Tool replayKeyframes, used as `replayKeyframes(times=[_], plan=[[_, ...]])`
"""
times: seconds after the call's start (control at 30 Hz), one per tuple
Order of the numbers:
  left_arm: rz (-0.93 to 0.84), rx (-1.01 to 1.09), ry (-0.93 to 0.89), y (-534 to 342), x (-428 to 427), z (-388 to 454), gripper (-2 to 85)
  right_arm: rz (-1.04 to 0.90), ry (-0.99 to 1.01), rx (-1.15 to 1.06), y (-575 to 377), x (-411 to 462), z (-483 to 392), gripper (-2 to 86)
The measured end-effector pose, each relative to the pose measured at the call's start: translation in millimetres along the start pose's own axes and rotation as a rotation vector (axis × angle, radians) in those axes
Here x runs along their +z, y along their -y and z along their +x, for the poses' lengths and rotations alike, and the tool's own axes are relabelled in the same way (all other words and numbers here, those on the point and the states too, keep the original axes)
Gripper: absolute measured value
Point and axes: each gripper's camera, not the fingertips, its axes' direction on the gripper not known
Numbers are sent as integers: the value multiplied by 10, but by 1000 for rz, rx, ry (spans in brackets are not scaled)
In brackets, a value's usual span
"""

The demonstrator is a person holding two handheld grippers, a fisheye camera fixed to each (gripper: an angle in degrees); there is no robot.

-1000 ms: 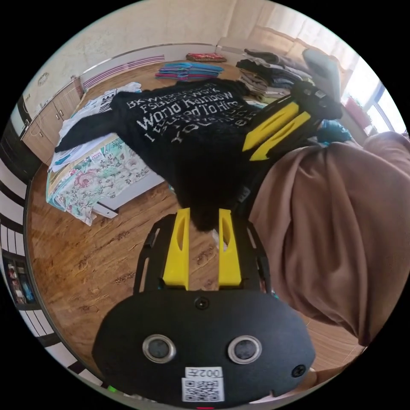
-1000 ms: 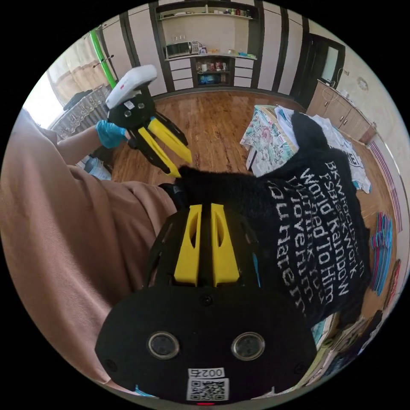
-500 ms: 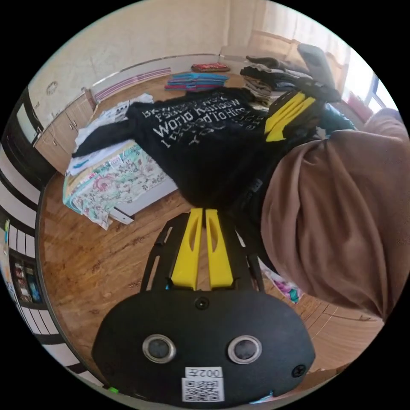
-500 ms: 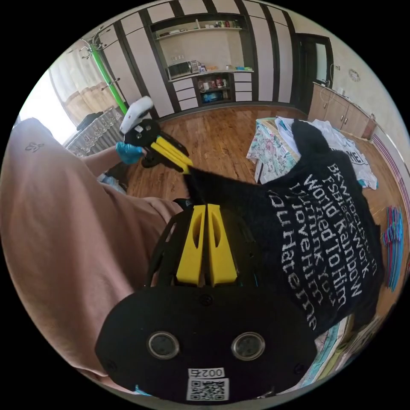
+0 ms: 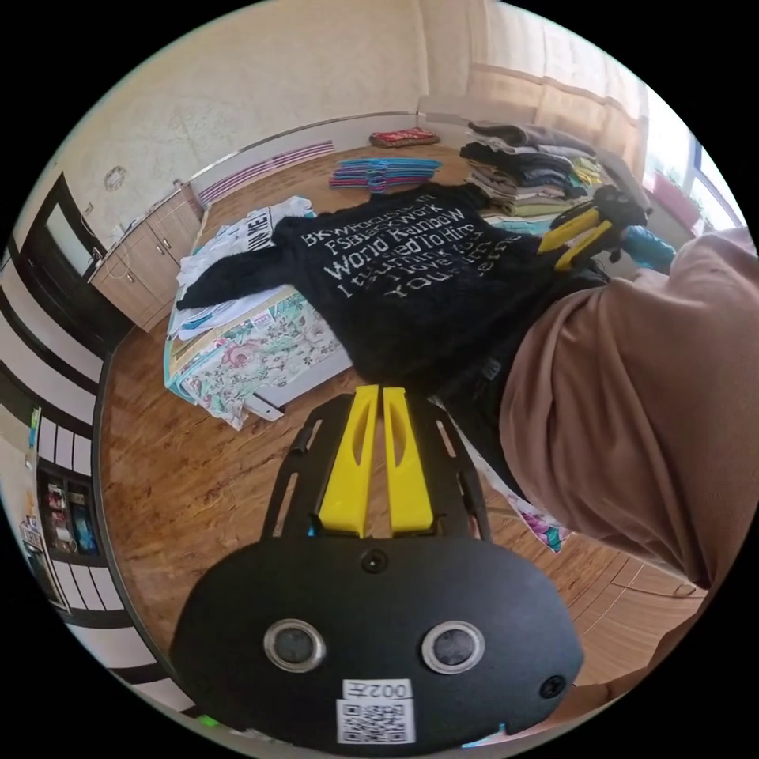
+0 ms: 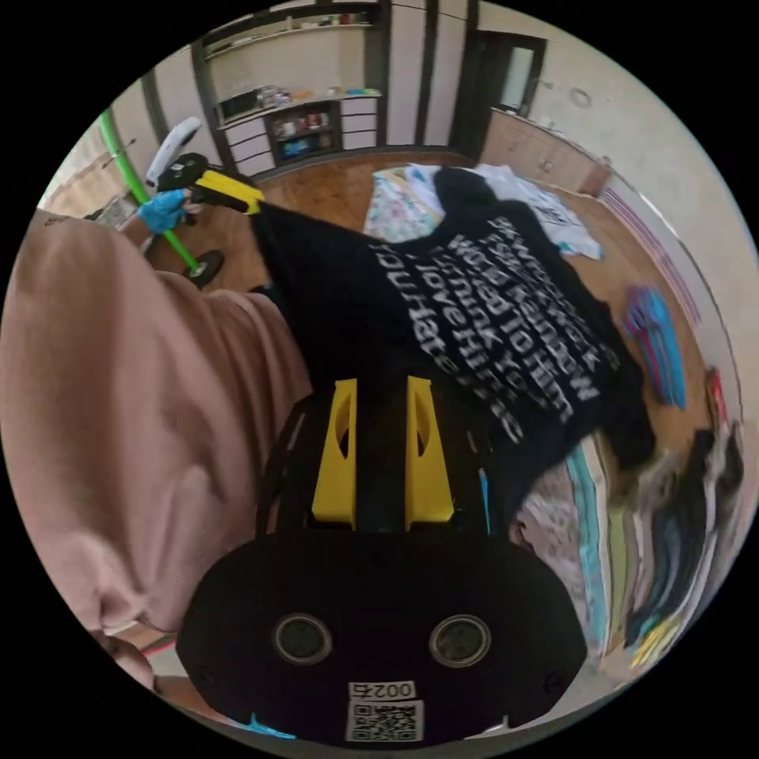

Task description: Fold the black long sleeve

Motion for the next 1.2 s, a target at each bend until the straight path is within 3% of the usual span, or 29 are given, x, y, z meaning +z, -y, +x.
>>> replayKeyframes(times=[0.27,0.5,0.9,1.2], plan=[[-19,-71,6,-31,-11,-51,-10,-4,-199,390,-1113,-370,329,127],[-47,-74,-4,-47,-30,7,-10,155,-53,688,-1817,-497,397,136],[-63,-88,-21,-86,-36,77,-10,292,-136,827,-2197,-748,460,77],[-64,-96,-28,-109,-56,129,-10,426,-143,812,-2170,-1119,572,84]])
